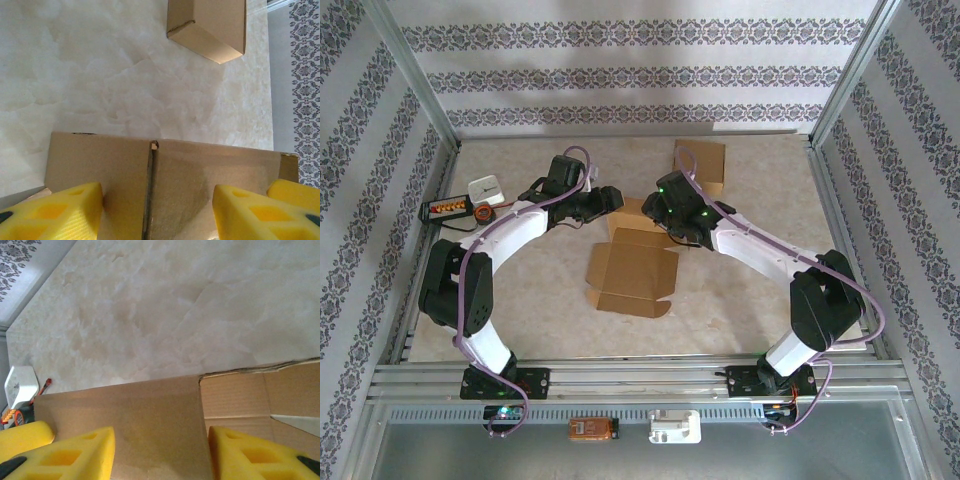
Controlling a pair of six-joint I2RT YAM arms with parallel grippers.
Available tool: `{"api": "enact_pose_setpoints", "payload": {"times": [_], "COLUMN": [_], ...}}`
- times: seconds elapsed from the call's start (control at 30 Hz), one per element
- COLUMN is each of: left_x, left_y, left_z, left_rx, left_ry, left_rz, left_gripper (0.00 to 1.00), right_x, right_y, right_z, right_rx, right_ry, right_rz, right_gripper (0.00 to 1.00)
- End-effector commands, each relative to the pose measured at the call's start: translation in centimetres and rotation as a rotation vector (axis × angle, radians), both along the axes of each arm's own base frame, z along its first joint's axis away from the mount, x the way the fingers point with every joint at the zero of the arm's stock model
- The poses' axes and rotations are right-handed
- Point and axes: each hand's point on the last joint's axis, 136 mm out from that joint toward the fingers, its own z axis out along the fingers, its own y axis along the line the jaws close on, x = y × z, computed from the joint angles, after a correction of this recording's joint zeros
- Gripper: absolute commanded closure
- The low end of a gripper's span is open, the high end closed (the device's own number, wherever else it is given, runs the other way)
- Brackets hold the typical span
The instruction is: Fold the paper box
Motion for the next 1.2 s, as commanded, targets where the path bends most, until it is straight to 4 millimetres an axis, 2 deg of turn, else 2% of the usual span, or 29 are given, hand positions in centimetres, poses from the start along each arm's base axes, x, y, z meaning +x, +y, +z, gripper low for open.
{"api": "enact_pose_setpoints", "payload": {"times": [0.0,0.1,0.23,0.37,0.5,0.6,0.67,0.83,1.0,1.17], "left_x": [0.1,0.1,0.2,0.2,0.2,0.2,0.2,0.1,0.0,-0.3], "left_y": [-0.5,-0.4,-0.3,-0.3,-0.2,-0.3,-0.4,-0.5,-0.6,-0.4], "left_z": [0.1,0.1,0.2,-0.1,-0.3,-0.3,-0.4,-0.8,-1.3,-1.5], "left_rx": [-0.011,-0.009,-0.007,-0.006,-0.005,-0.013,-0.015,-0.014,-0.012,0.001], "left_ry": [-0.009,-0.01,-0.013,-0.003,0.008,0.006,0.01,0.021,0.032,0.035], "left_rz": [-0.024,-0.02,-0.013,-0.008,-0.001,0.0,0.0,-0.007,-0.017,-0.024], "left_gripper": [0.4,0.4,0.4,0.39,0.39,0.39,0.39,0.39,0.39,0.39], "right_x": [0.1,-0.1,-1.0,-3.4,-6.5,-8.4,-9.0,-7.6,-5.0,-3.3], "right_y": [0.1,-0.5,-1.3,-3.2,-4.7,-4.2,-3.4,-1.3,-2.4,-3.8], "right_z": [2.0,2.3,3.4,4.0,2.0,-0.6,-2.3,-5.0,-6.4,-7.6], "right_rx": [0.027,-0.002,-0.08,-0.246,-0.31,-0.287,-0.25,-0.268,-0.343,-0.388], "right_ry": [-0.071,-0.084,-0.121,-0.205,-0.214,-0.21,-0.174,-0.111,-0.111,-0.116], "right_rz": [0.006,0.006,0.039,0.084,0.116,0.154,0.177,0.215,0.125,0.079], "right_gripper": [0.45,0.44,0.3,0.25,0.22,0.22,0.22,0.2,0.17,0.11]}}
